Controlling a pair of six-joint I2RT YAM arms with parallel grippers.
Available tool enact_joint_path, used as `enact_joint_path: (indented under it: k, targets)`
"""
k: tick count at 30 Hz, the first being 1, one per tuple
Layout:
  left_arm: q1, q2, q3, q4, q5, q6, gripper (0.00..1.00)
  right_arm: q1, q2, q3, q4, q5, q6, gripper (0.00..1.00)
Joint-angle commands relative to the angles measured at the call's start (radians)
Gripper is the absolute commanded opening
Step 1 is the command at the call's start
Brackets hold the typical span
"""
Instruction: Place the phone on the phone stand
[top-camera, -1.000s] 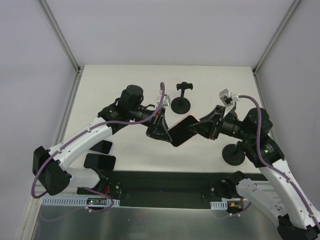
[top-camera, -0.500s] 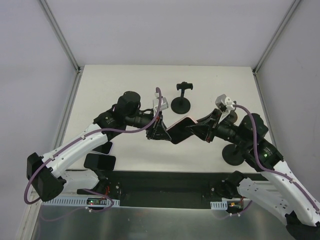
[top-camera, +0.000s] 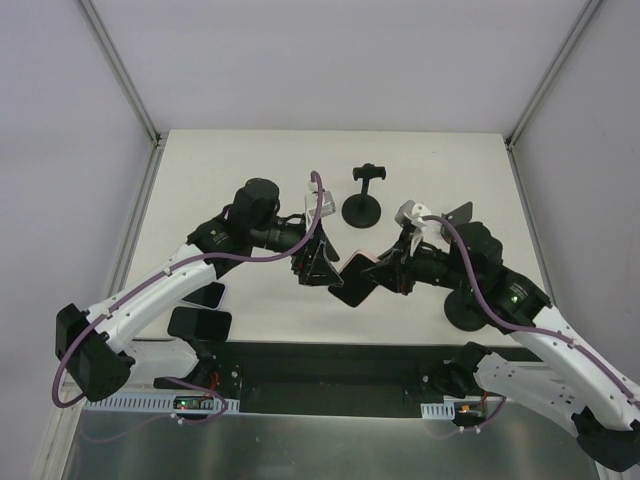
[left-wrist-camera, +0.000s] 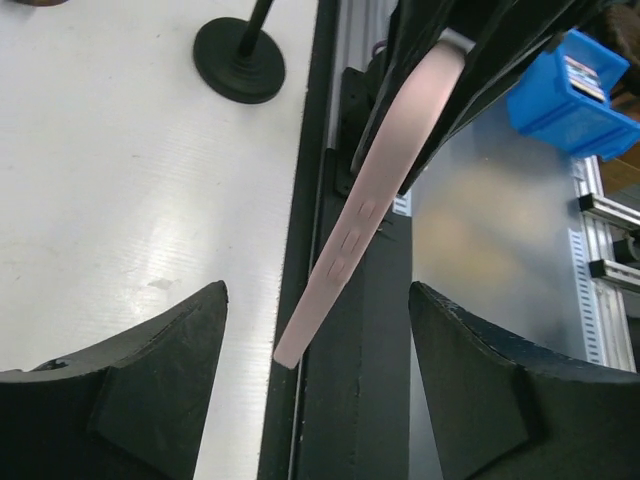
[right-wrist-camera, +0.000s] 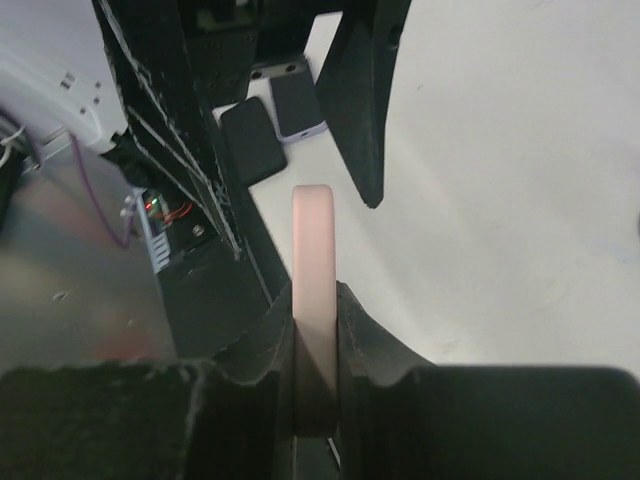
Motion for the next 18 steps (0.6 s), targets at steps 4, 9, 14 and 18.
enact_joint_path:
  k: [4,9,14,18]
  targets:
    - [0.003,0.053,0.053,0.074,0.284,-0.044,0.46,-0.007,0.062,0.083,0.085,-0.285,0.036,0.01]
    - [-0.012,0.079,0.057,0.08,0.394,-0.056,0.33,-0.009,0.113,0.105,0.082,-0.298,0.043,0.01]
    - [-0.02,0.05,0.042,0.082,0.318,-0.038,0.0,-0.007,0.126,0.102,0.091,-0.272,0.051,0.04]
    - [-0.019,-0.009,0.022,0.082,0.155,-0.026,0.0,-0.009,0.119,0.062,0.08,-0.198,0.049,0.49]
